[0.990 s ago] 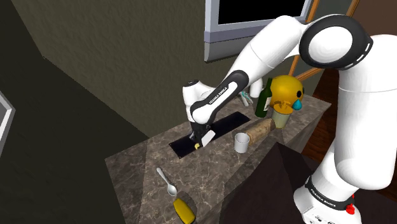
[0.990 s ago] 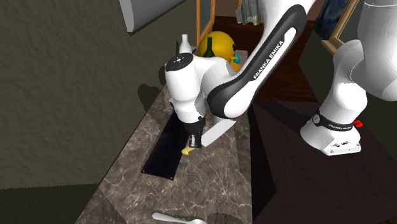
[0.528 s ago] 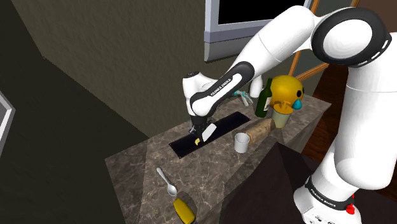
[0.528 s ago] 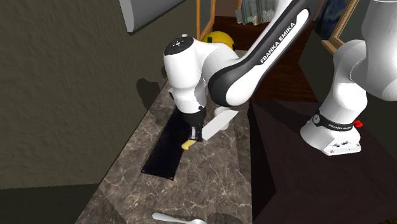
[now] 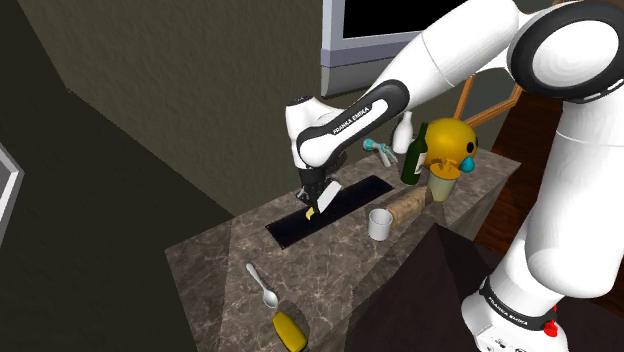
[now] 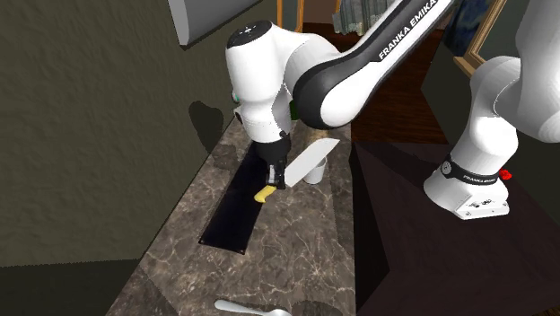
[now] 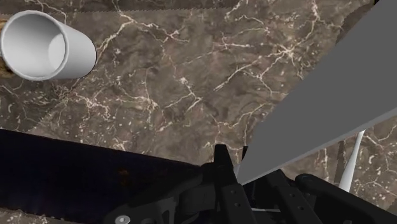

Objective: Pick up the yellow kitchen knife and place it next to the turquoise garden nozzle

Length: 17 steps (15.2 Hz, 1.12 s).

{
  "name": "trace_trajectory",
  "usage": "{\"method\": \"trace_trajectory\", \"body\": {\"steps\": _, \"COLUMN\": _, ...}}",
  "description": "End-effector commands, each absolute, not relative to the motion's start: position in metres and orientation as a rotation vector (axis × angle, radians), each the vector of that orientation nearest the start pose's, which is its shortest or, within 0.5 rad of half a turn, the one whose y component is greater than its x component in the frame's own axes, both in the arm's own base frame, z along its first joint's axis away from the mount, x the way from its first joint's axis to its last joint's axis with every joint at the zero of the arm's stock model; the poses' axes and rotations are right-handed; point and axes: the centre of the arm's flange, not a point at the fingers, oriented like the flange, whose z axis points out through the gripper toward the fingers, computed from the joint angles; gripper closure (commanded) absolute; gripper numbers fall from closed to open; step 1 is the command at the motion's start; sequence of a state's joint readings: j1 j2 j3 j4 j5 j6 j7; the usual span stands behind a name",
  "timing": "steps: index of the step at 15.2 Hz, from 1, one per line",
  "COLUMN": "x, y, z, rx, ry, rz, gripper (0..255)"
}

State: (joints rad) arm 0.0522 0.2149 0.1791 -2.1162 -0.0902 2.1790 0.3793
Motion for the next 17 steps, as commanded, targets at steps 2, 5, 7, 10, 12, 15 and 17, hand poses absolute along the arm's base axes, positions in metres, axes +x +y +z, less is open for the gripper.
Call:
{"method": "trace_trajectory", "body": {"steps": 2, "x": 0.541, "y": 0.123, "z": 0.318, "rx": -3.206, "ry": 0.148, "rz": 0.212, "gripper": 255}}
{"method": "trace_trajectory", "body": {"steps": 5, "x": 0.541, "y": 0.123, "z": 0.333, "rx": -3.206, "ry": 0.148, "rz": 0.212, "gripper": 255}}
{"method": "trace_trajectory", "body": {"steps": 7, "x": 0.541, "y": 0.123, "z": 0.344, "rx": -3.206, "ry": 0.148, "rz": 0.212, "gripper": 255}}
{"method": "trace_trajectory", "body": {"steps": 10, "x": 0.541, "y": 0.123, "z": 0.360, "rx": -3.206, "ry": 0.148, "rz": 0.212, "gripper": 255}}
{"method": "trace_trajectory", "body": {"steps": 12, "x": 0.541, "y": 0.123, "z": 0.370, "rx": -3.206, "ry": 0.148, "rz": 0.212, "gripper": 255}}
{"method": "trace_trajectory", "body": {"steps": 15, "x": 0.541, "y": 0.123, "z": 0.386, "rx": -3.206, "ry": 0.148, "rz": 0.212, "gripper": 255}}
{"method": "trace_trajectory", "body": {"steps": 17, "x": 0.541, "y": 0.123, "z": 0.393, "rx": -3.206, "ry": 0.148, "rz": 0.212, "gripper": 255}}
